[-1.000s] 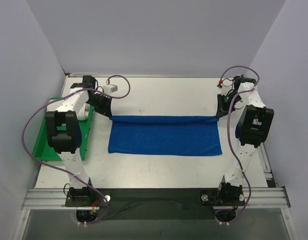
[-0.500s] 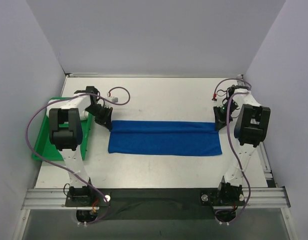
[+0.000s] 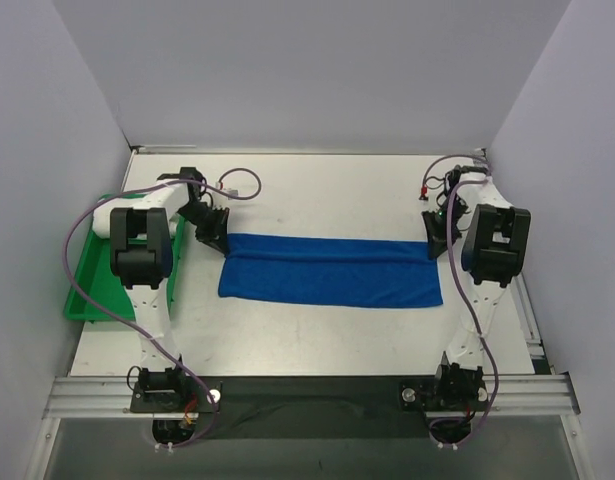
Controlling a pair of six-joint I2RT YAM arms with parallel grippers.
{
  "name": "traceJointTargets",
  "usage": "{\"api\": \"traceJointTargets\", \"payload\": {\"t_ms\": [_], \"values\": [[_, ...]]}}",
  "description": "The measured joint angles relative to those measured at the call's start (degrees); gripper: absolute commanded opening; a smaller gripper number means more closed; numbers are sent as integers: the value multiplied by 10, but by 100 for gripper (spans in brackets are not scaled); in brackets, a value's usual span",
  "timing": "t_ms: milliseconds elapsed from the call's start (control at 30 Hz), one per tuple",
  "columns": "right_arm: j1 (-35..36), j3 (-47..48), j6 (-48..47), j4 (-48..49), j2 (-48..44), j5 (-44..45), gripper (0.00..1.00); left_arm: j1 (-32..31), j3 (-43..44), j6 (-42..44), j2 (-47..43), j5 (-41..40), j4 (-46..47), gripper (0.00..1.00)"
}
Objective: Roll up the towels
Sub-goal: Fold the towel
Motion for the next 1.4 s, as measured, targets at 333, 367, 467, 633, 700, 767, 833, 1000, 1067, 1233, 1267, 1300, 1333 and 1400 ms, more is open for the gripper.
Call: {"api": "traceJointTargets", "payload": {"t_ms": [333,367,467,633,700,767,833,1000,1067,1233,1267,1300,1333,1400], "values": [[18,170,-3,-20,82,42,0,0,3,-3,1,-7,0,0],[21,180,-3,-21,92,44,0,0,4,-5,1,-9,0,0],[30,200,-3,-35,105,53,0,2,7,-5,1,-16,0,0],[50,201,-2,-39,106,54,0,24,16,0,3,-29,0,0],[61,201,0,-41,107,52,0,37,24,4,6,-37,-1,0],[69,202,2,-43,108,50,0,47,36,10,9,-50,-2,0],[81,216,5,-52,116,50,0,54,50,17,15,-64,-2,0],[97,256,17,-57,134,50,0,59,80,33,25,-80,-3,0],[94,265,20,-56,134,49,0,59,84,37,25,-81,-5,0],[68,272,28,-52,132,30,0,57,101,41,25,-78,-16,0],[62,272,28,-52,130,24,0,57,104,42,25,-76,-17,0],[57,271,28,-52,128,18,0,56,106,42,24,-74,-19,0],[53,269,28,-52,123,12,0,55,108,43,23,-73,-21,0],[49,256,28,-51,105,1,0,53,108,48,19,-73,-27,0]]}}
